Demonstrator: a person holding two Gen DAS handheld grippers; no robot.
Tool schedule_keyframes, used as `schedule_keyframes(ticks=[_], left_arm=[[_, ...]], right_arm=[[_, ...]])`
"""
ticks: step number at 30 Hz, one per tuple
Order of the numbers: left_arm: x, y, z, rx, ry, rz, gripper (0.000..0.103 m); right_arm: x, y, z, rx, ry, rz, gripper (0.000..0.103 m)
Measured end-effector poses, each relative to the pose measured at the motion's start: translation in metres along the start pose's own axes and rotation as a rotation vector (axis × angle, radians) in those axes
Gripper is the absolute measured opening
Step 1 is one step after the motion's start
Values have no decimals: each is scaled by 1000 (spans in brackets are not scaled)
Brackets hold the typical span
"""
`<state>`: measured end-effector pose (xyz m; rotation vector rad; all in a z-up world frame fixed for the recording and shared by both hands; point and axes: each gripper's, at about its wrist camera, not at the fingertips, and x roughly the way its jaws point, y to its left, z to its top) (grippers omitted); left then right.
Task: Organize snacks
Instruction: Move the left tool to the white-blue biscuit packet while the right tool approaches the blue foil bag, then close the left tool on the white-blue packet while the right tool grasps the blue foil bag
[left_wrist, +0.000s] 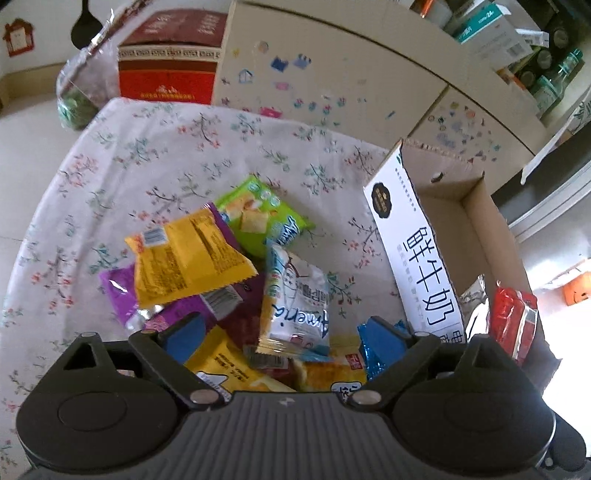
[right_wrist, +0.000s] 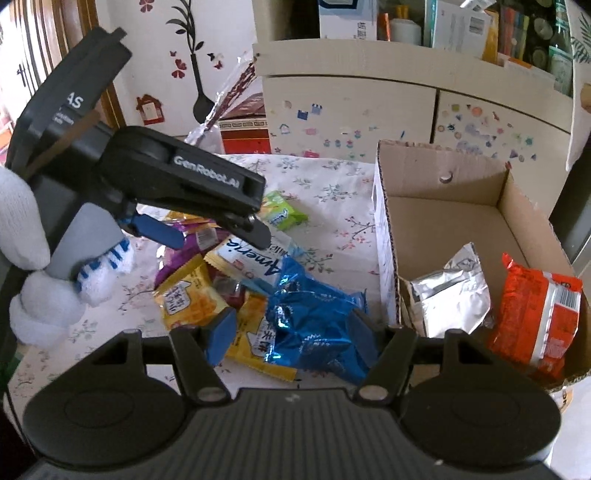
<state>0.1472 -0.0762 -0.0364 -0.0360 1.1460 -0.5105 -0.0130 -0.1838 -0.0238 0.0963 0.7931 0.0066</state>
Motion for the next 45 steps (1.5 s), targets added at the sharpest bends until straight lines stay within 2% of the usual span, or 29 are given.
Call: schedule_keyframes(ticks=[9, 16, 18, 21, 23, 28, 34, 36, 41, 43, 45], left_arm=[[17, -3, 1, 4, 30, -32, 96], [29, -2, 3, -23, 32, -48, 90], [29, -2, 2, -23, 17, -56, 85], [28, -1, 2, -23, 6, -75, 72], [28, 1, 2, -27, -1, -73, 55], [25, 13, 0, -73, -12, -83, 38], [21, 16, -1, -67, -17, -65, 37], [25, 14, -2, -56, -6, -64, 37], [29, 0, -4, -7, -24, -32, 45], [30, -5, -7, 21, -40, -12, 45], [30, -10, -8, 51, -52, 6, 38]], right_arm=[[17, 1, 0, 10, 50, -44, 67], [25, 0, -1, 18, 62, -62, 67], [26, 0, -1, 28, 62, -59, 67], [27, 0, -2, 28, 61, -53, 64], [27, 1, -2, 27, 59, -50, 63], [23, -4, -1, 53, 50, -21, 56], [19, -18, 5, 169, 58, 48, 54], [18, -18, 6, 180, 56, 50, 51], [22, -20, 6, 189, 73, 31, 51], [22, -21, 6, 191, 70, 31, 52], [22, -20, 5, 194, 67, 29, 55]])
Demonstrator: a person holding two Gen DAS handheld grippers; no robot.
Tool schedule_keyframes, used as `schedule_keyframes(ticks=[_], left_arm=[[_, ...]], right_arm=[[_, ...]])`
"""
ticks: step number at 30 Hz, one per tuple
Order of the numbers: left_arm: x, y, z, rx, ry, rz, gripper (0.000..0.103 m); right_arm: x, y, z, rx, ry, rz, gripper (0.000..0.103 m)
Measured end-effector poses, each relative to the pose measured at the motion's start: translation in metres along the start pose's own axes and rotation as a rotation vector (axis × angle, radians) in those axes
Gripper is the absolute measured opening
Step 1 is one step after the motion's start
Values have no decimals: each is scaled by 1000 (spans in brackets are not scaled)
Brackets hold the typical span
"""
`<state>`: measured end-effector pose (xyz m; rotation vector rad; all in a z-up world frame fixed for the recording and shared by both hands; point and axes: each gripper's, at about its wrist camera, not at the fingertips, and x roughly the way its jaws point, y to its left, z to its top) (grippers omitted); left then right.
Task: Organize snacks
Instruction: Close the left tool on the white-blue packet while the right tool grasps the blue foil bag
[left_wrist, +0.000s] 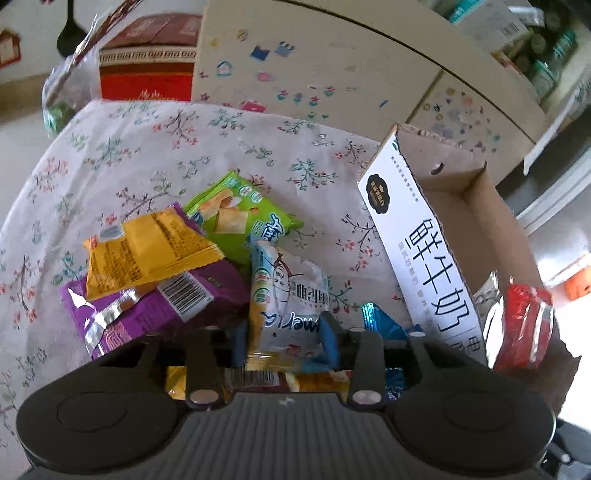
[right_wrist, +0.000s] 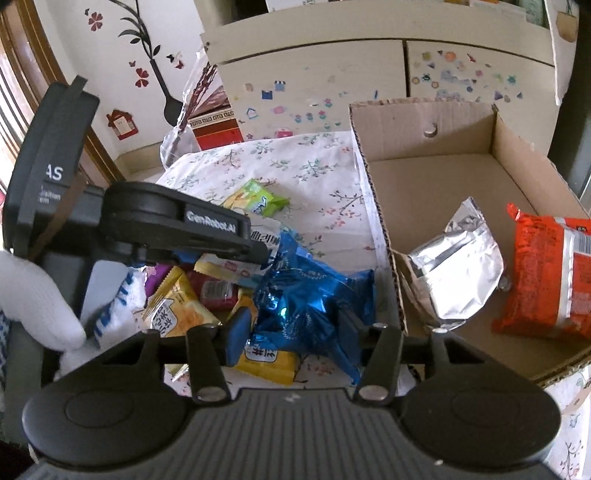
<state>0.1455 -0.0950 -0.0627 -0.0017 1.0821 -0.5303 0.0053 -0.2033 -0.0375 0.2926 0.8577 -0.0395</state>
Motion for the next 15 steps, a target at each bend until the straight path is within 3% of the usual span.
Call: schedule_keyframes(ticks=[5, 13, 14, 15], left_arm=[[-7, -1, 0, -7, -21, -21, 24], [-30, -11, 4, 31, -92, 11, 14], [-33, -12, 4, 32, -99, 11, 14], [-36, -12, 4, 28, -102, 9, 14]], right_arm=[[0, 0, 0, -4, 8, -1, 52], [-9, -8, 6, 65, -18, 61, 43], [-11, -8, 7, 71, -25, 72, 28], [-11, -7, 8, 70, -23, 77, 20]])
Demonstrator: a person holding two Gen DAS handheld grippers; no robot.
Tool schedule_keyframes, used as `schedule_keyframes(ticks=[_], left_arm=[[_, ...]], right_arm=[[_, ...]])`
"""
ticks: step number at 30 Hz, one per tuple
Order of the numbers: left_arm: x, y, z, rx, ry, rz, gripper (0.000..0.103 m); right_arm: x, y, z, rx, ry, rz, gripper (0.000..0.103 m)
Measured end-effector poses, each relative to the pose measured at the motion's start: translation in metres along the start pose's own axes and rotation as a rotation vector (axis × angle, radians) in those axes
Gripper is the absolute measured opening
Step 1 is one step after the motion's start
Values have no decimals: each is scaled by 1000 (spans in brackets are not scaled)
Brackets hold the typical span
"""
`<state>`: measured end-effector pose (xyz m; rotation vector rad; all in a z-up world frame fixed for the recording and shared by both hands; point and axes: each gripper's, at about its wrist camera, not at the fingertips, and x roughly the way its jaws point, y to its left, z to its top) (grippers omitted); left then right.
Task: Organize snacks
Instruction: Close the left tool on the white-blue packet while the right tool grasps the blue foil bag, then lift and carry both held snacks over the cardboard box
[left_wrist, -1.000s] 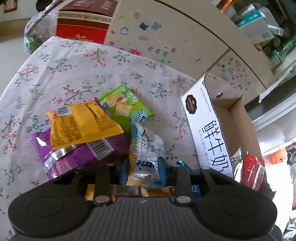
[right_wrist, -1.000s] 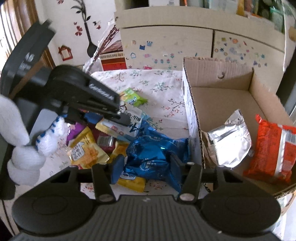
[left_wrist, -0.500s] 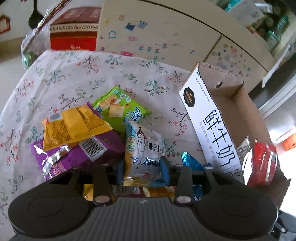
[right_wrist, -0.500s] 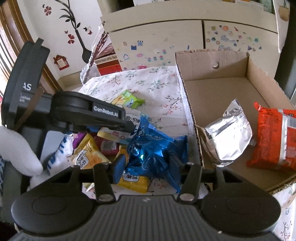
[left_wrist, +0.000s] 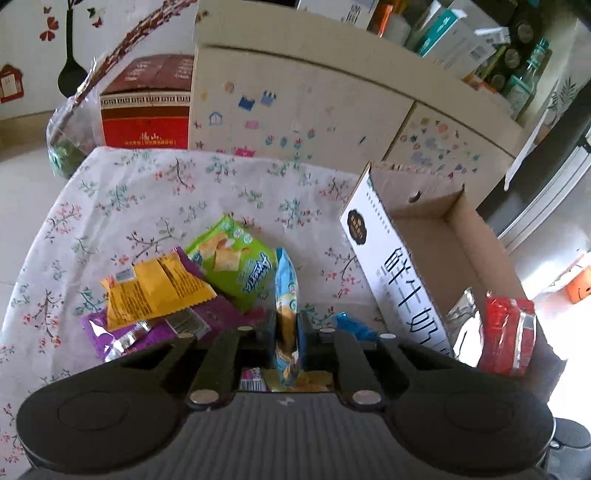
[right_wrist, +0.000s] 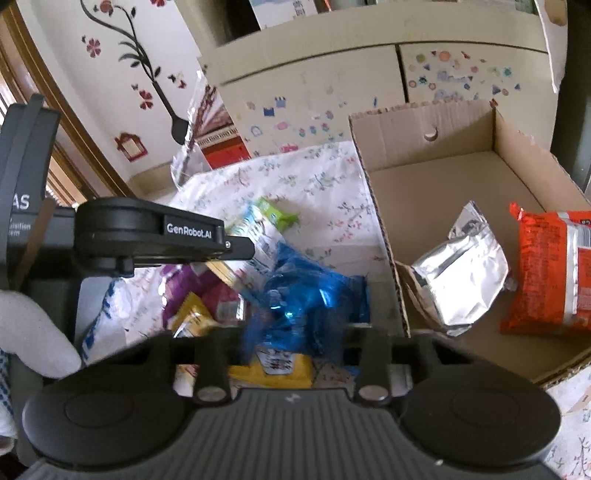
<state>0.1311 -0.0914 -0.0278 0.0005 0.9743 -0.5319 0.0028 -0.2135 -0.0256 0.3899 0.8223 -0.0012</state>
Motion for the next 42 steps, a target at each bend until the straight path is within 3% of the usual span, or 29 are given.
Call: schedule_keyframes(ticks=[10, 17, 21, 28, 30, 31, 35, 42], left_arm=[[19, 6, -7, -31, 54, -12, 14], [37, 4, -13, -30, 64, -19, 15], [46, 3, -15, -27, 88, -9, 17], [47, -2, -17, 21, 73, 6, 16], [46, -2, -17, 33, 67, 2, 15], [45, -3, -18, 37, 65, 6, 14], [35, -5, -16, 37, 41, 0, 14], [11, -11, -9, 29, -30, -10, 14]], right_arm=[[3, -3, 0, 11, 0, -31, 28], [13, -8, -1, 36, 0, -30, 65], [22, -1, -2, -5, 1, -65, 73], [32, 11, -6, -102, -42, -131, 73], [33, 12, -7, -124, -41, -147, 56], [33, 11, -7, -125, -39, -147, 56], [26, 6, -2, -66, -41, -102, 48], [12, 11, 4, -36, -79, -50, 44]])
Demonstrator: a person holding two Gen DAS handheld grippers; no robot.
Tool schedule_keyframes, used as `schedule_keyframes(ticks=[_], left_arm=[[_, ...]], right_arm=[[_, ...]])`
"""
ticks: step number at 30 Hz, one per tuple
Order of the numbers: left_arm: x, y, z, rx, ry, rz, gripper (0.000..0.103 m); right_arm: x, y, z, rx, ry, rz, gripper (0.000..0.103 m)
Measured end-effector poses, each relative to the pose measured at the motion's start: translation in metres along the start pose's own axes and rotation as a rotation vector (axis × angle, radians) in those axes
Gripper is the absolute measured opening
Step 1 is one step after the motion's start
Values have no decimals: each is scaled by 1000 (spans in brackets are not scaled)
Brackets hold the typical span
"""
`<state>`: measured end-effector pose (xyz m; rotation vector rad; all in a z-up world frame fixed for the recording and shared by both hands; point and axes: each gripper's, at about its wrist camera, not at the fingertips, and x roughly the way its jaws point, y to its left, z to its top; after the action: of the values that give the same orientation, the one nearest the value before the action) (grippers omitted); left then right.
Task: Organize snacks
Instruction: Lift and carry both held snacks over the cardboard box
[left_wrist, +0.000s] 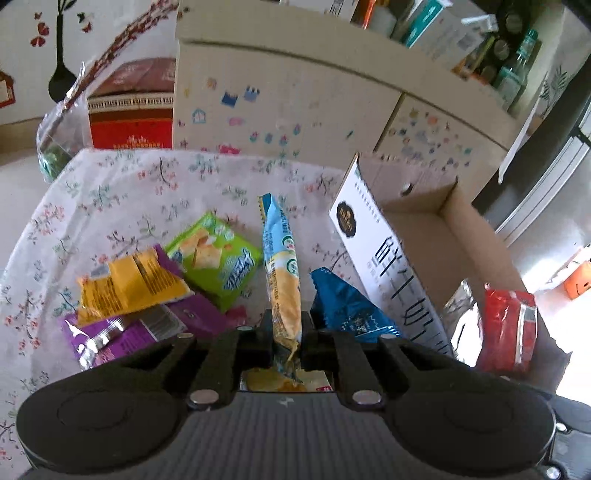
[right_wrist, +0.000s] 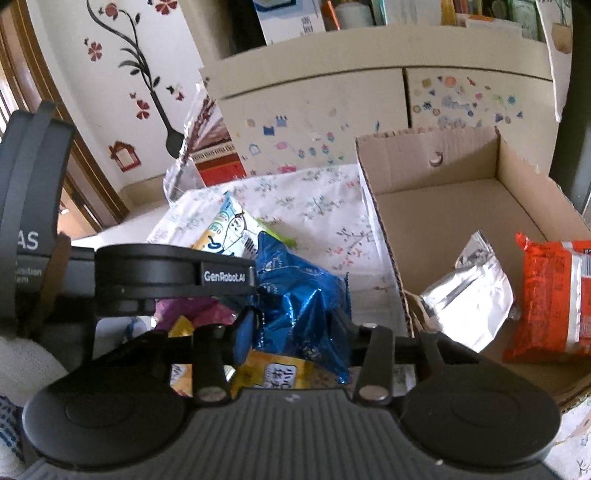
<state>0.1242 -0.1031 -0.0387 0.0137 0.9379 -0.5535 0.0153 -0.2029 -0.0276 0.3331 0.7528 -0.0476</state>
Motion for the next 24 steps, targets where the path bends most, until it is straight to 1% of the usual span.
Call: schedule_keyframes(ticks=[8, 14, 24], left_arm=[[-19, -3, 6, -7, -39, 10, 14], [-38, -7, 13, -4, -86, 19, 14], [-53, -12, 21, -11, -134, 23, 14]], right_arm=[[-16, 3, 8, 13, -42, 25, 44], [-31, 5, 16, 20, -77, 45, 44], [-59, -13, 29, 78, -144, 49, 44]])
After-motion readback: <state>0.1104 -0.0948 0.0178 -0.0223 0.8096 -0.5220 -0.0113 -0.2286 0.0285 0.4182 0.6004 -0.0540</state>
